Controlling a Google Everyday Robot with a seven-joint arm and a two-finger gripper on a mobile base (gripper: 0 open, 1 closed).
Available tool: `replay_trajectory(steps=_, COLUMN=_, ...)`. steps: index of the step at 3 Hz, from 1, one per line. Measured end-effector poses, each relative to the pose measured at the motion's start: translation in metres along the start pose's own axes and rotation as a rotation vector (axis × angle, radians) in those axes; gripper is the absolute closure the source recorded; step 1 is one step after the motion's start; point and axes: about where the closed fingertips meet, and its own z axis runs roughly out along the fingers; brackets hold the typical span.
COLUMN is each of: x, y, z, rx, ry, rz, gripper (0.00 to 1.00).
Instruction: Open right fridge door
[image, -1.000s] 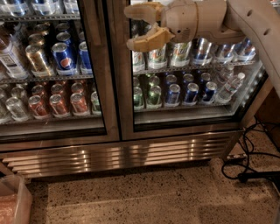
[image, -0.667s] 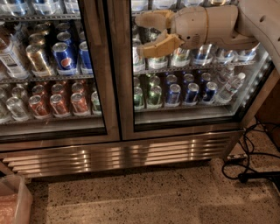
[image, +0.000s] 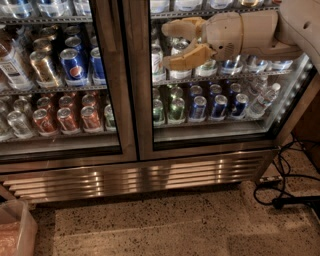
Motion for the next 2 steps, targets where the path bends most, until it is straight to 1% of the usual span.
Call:
replay_trajectory(steps=1, x=-0.002, y=-0.015, z=0.002, rx=0.025, ry=0.031, rz=-0.040, gripper=0.33)
replay_trajectory(steps=2, x=-0.010, y=-0.033, z=0.007, rx=0.033, ry=0.064, rz=-0.097, gripper=0.32)
